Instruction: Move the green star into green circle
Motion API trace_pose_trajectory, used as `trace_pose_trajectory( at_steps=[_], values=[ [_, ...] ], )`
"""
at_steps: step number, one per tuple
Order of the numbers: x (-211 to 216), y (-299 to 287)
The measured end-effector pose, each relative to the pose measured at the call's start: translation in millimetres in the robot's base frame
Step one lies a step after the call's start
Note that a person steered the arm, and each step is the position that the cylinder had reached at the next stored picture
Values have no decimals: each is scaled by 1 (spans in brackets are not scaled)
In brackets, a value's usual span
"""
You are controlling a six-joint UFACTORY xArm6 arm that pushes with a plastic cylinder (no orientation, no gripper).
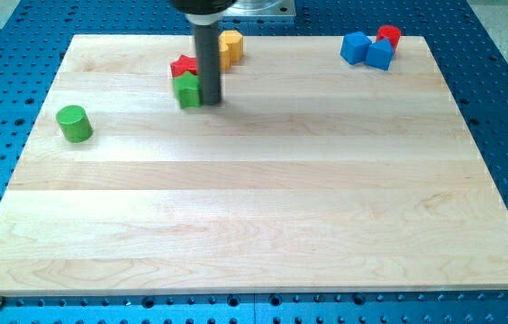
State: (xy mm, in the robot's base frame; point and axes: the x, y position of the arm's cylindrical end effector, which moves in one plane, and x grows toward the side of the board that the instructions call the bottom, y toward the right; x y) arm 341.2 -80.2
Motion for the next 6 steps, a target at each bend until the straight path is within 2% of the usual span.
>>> trace_pose_trajectory(
  at_steps=[1, 2, 3, 4, 5, 6],
  values=[
    [1, -56],
    [1, -86],
    [-1, -84],
    [-38, -77],
    [-56, -81],
    [-32, -124]
  ],
)
